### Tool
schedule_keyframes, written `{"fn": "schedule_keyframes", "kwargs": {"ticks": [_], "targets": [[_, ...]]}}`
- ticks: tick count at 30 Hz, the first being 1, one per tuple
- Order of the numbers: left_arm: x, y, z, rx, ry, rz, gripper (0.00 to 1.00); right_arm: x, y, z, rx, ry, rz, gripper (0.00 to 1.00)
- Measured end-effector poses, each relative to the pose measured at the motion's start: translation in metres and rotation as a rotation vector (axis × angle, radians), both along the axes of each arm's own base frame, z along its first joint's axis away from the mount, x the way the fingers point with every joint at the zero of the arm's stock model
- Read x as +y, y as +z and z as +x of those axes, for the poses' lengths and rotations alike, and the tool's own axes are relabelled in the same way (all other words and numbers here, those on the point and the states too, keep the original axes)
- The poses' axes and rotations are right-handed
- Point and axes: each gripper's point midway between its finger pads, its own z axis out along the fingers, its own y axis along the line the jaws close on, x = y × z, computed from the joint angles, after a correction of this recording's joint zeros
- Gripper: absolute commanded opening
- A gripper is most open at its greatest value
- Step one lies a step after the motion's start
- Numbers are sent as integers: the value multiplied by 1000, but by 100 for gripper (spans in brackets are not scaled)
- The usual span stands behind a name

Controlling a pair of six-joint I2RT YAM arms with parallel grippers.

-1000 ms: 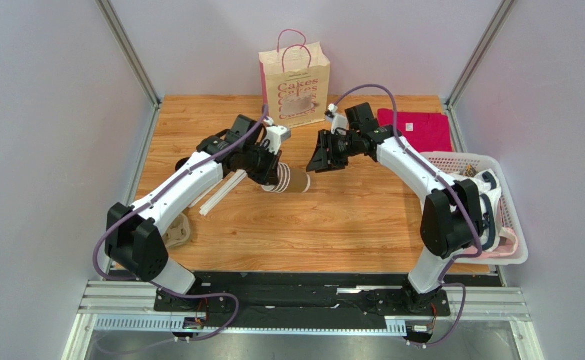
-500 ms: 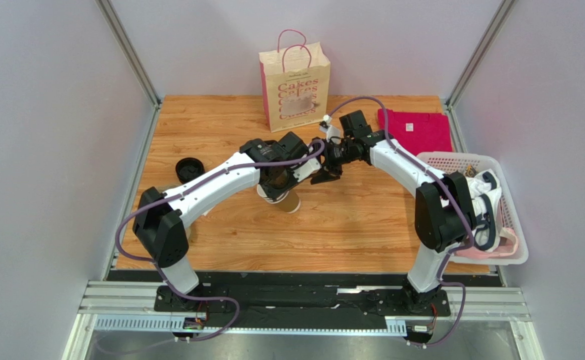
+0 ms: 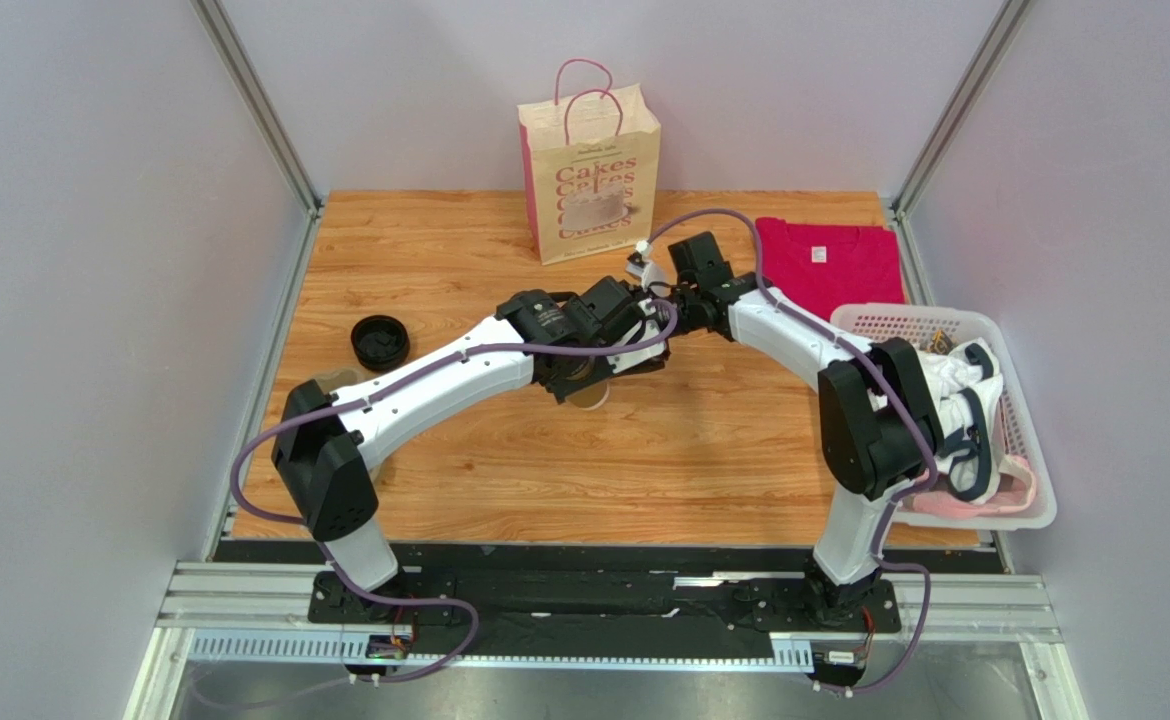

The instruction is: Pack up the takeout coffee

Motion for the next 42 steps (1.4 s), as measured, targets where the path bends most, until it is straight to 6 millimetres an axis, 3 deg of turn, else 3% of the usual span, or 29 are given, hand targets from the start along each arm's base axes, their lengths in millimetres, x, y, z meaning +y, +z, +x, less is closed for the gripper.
{"fn": "schedule_keyframes", "kwargs": {"ticks": [7, 15, 26, 36, 42], "targets": [[1, 1, 2, -15, -7, 15, 0, 7, -11, 0, 61, 5, 21, 63], [4, 3, 4, -32, -11, 36, 0, 11, -12, 3, 79, 4, 48, 76], [6, 1, 7, -42, -23, 63, 0, 16, -20, 4, 115, 11, 75, 70], [4, -1, 8, -43, -35, 73, 0, 14, -53, 6, 171, -7, 11, 66], [5, 1, 9, -54, -47, 86, 0, 14, -56, 8, 165, -11, -5, 65]]}}
